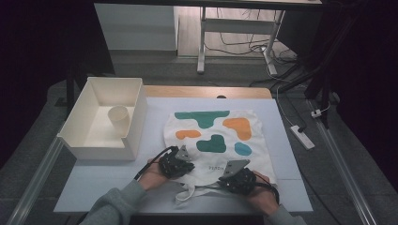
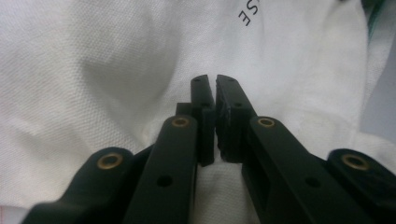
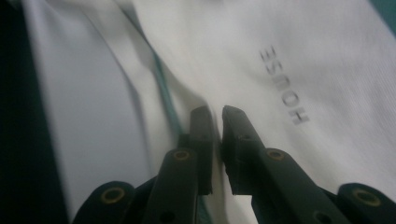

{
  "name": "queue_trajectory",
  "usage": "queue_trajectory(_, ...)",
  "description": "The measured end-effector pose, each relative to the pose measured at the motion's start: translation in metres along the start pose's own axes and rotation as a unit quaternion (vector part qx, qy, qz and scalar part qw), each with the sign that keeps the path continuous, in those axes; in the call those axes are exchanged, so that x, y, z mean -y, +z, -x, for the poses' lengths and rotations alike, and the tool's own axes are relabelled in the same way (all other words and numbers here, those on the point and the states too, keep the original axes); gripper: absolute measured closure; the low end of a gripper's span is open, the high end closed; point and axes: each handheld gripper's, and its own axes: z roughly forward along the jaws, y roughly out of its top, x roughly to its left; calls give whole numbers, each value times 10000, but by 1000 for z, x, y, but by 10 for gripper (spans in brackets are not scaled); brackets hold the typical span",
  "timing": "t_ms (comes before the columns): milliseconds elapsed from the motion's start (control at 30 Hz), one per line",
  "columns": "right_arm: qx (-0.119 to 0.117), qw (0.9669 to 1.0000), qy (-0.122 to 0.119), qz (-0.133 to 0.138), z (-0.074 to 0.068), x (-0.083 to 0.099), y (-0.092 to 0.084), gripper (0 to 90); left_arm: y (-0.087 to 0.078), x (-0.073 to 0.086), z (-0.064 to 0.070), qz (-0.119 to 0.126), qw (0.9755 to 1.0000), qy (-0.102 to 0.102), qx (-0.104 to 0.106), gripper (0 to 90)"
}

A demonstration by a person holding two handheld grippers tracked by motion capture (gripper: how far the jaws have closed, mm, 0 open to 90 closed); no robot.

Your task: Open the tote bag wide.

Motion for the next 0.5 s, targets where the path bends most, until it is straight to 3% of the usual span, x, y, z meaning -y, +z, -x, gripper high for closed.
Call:
queue_trajectory(133,57,10000,25,75,2,-2,-1,881,-2,0,0,36,10000,-6,-4,827)
queue_trajectory(167,82,9990,244,371,8,-3,-9,882,-7,0,-1,162,9999,-39,37,789)
queue_trajectory(233,47,9970,444,637,15,-3,-15,883,-11,-1,-1,270,9996,-80,30,748)
queue_trajectory(333,43,9944,621,849,22,-4,-21,883,-27,-3,-1,565,9983,-90,-58,682)
queue_trajectory(367,98,9939,659,879,27,-7,-23,883,-36,-4,-1,743,9972,-112,-39,600)
queue_trajectory(400,108,9936,672,897,29,-8,-23,883,-48,-6,-1,1022,9946,-145,74,577)
queue_trajectory(467,152,9935,694,893,32,-10,-22,883,-54,-7,0,1142,9933,-151,121,541)
queue_trajectory(500,165,9934,704,894,34,-10,-22,883,-62,-9,3,1207,9925,-54,176,511)
